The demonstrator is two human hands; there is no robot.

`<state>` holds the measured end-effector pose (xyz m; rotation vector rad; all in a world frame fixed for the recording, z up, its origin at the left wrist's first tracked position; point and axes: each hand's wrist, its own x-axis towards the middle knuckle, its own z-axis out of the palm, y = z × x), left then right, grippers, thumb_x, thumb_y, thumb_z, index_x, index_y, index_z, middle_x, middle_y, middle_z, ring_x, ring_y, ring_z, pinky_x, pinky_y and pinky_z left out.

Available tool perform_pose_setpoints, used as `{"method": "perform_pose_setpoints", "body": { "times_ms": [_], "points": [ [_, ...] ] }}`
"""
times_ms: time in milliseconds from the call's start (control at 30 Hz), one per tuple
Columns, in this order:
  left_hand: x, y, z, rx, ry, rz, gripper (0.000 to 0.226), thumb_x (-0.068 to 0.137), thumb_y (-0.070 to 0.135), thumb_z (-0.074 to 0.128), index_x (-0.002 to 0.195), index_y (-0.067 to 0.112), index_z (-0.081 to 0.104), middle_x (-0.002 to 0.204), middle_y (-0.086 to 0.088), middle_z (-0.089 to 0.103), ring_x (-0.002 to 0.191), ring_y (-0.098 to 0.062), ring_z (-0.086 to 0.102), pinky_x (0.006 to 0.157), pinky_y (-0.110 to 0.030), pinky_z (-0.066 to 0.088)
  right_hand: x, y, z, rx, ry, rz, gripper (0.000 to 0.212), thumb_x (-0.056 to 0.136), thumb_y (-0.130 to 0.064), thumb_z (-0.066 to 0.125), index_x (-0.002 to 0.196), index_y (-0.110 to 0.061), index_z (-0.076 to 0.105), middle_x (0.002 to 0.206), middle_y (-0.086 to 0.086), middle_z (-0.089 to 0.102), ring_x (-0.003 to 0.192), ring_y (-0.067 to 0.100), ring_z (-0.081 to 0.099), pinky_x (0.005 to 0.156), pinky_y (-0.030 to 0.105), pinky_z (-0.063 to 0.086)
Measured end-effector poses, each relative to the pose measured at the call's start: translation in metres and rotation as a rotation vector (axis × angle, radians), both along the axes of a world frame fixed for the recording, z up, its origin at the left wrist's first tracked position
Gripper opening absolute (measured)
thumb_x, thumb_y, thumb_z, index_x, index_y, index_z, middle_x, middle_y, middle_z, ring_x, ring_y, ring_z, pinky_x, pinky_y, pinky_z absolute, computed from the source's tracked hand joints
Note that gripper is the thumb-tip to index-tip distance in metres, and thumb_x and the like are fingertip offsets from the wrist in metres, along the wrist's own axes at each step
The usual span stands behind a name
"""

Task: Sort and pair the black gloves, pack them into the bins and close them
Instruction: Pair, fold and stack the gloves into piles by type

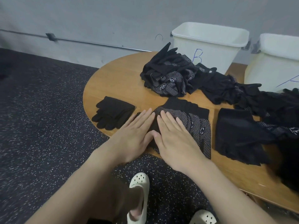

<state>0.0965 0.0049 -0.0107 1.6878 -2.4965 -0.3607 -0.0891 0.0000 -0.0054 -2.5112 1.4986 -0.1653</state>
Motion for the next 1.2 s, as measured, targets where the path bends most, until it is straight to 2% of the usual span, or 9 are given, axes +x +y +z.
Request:
{"method": "perform_pose_setpoints", "body": {
  "times_ms": [300, 433, 533, 600, 700, 800, 933, 1067, 1200],
  "points": [
    [0.000, 0.000, 0.002, -0.023, -0.072, 0.122, 0.081, 0.100, 0.064, 0.001, 0.165, 0.016, -0.006, 0.172, 0.003, -0.012, 0.157, -0.008, -0.018, 0.128, -0.034, -0.010, -0.012, 0.007, 0.003, 0.010, 0.092, -0.176, 0.095, 0.091, -0.071, -0.005, 0.163, -0.010, -0.008, 0.172, 0.007, -0.011, 0.158, 0.016, -0.012, 0.129, 0.041, -0.008],
    [0.005, -0.007, 0.009, -0.123, -0.043, 0.155, 0.088, 0.095, 0.073, 0.020, 0.163, 0.017, 0.026, 0.170, 0.001, 0.026, 0.158, -0.016, 0.016, 0.128, -0.037, 0.011, -0.018, 0.011, 0.006, -0.001, 0.093, -0.197, 0.103, 0.087, -0.077, -0.006, 0.164, -0.009, 0.002, 0.173, 0.008, 0.001, 0.159, 0.017, -0.004, 0.129, 0.044, -0.006],
    [0.007, -0.017, 0.009, -0.150, 0.092, 0.129, 0.063, 0.104, 0.060, 0.031, 0.153, 0.023, 0.044, 0.155, 0.005, 0.049, 0.147, -0.017, 0.034, 0.122, -0.038, 0.017, -0.019, 0.007, 0.010, -0.061, -0.036, -0.189, 0.091, 0.095, -0.072, 0.009, 0.162, -0.013, 0.023, 0.169, 0.003, 0.025, 0.158, 0.015, 0.013, 0.129, 0.040, -0.003],
    [0.008, -0.025, 0.009, -0.141, 0.170, 0.144, 0.046, 0.109, 0.046, 0.036, 0.149, 0.025, 0.048, 0.146, 0.007, 0.054, 0.140, -0.016, 0.039, 0.119, -0.039, 0.018, -0.018, 0.001, 0.012, -0.140, -0.138, -0.177, 0.072, 0.101, -0.062, 0.025, 0.154, -0.016, 0.040, 0.158, -0.001, 0.044, 0.152, 0.013, 0.029, 0.129, 0.037, 0.005],
    [0.009, -0.034, 0.011, -0.145, 0.190, 0.155, 0.043, 0.105, 0.041, 0.051, 0.146, 0.027, 0.051, 0.133, 0.012, 0.056, 0.130, -0.014, 0.043, 0.119, -0.043, 0.022, -0.017, -0.013, 0.014, -0.160, -0.230, -0.160, 0.053, 0.103, -0.048, 0.047, 0.146, -0.018, 0.051, 0.144, -0.002, 0.058, 0.139, 0.015, 0.046, 0.125, 0.034, 0.017],
    [0.010, -0.036, 0.012, -0.152, 0.229, 0.132, 0.043, 0.100, 0.041, 0.063, 0.140, 0.028, 0.057, 0.121, 0.018, 0.054, 0.123, -0.011, 0.044, 0.115, -0.042, 0.026, -0.012, -0.026, 0.015, -0.096, -0.270, -0.123, 0.051, 0.097, -0.044, 0.060, 0.143, -0.023, 0.055, 0.129, -0.007, 0.062, 0.126, 0.016, 0.050, 0.114, 0.036, 0.032],
    [0.010, -0.037, 0.014, -0.096, 0.374, 0.161, 0.030, 0.095, 0.033, 0.072, 0.122, 0.024, 0.066, 0.109, 0.011, 0.056, 0.114, -0.014, 0.047, 0.111, -0.042, 0.029, -0.008, -0.042, 0.019, 0.016, -0.301, -0.101, 0.054, 0.089, -0.046, 0.068, 0.139, -0.030, 0.057, 0.106, -0.016, 0.050, 0.116, 0.013, 0.045, 0.106, 0.038, 0.035],
    [0.008, -0.032, 0.016, -0.085, 0.509, 0.201, 0.013, 0.091, 0.027, 0.078, 0.095, 0.025, 0.066, 0.095, 0.009, 0.059, 0.101, -0.016, 0.053, 0.103, -0.049, 0.041, -0.009, -0.049, 0.022, 0.098, -0.310, -0.086, 0.016, 0.088, -0.044, 0.071, 0.098, -0.033, 0.068, 0.092, -0.016, 0.051, 0.101, 0.011, 0.046, 0.090, 0.034, 0.040],
    [0.012, -0.022, 0.018, 0.034, 0.886, 0.249, 0.017, 0.087, 0.034, 0.080, 0.086, 0.023, 0.067, 0.086, -0.004, 0.071, 0.083, -0.021, 0.070, 0.074, -0.047, 0.060, -0.019, -0.050, 0.032, 0.180, -0.474, -0.063, 0.015, 0.089, -0.041, 0.073, 0.079, -0.031, 0.068, 0.088, -0.012, 0.065, 0.081, 0.003, 0.061, 0.066, 0.025, 0.046]
  ]
}}
